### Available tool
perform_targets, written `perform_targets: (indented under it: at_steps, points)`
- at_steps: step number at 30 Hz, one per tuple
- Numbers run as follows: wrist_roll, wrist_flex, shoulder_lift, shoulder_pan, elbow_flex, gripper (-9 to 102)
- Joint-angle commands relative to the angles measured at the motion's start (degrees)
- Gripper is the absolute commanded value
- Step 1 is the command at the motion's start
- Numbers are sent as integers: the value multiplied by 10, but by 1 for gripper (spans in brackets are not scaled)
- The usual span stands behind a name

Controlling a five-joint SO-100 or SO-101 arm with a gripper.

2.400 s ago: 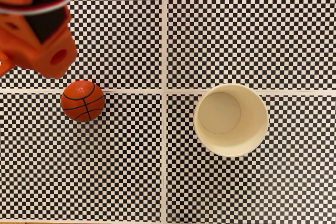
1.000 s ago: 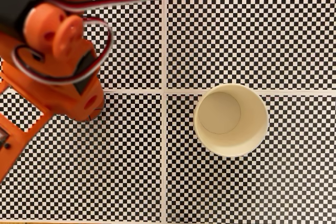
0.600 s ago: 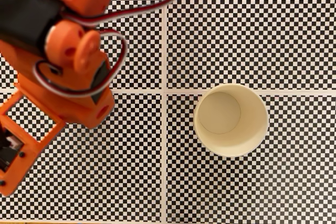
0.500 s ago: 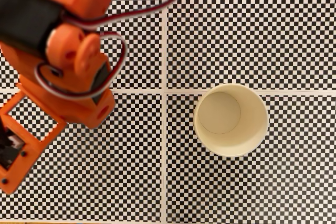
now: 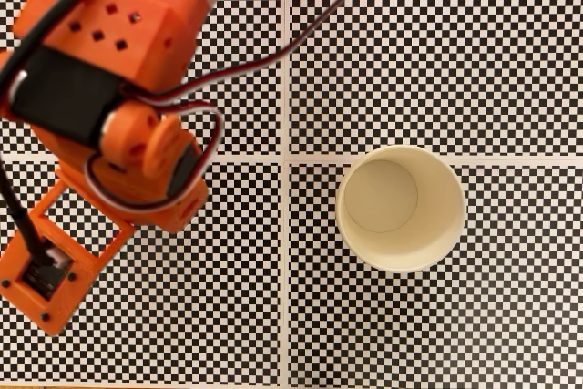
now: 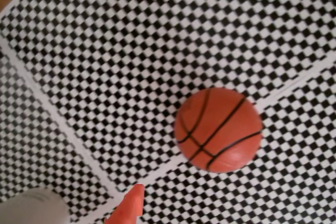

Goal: Grasp basketball and place into cup.

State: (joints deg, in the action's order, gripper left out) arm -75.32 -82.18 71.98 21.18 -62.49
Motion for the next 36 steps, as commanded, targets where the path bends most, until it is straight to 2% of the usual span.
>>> perform_targets:
  at_steps: [1, 9, 19, 36]
  points:
    - [-7, 12, 1, 8, 6, 50]
    - [-18, 47, -26, 19, 13, 52]
    - [-28, 48, -58, 22, 38, 53]
    - [0, 84, -82, -3, 40, 58]
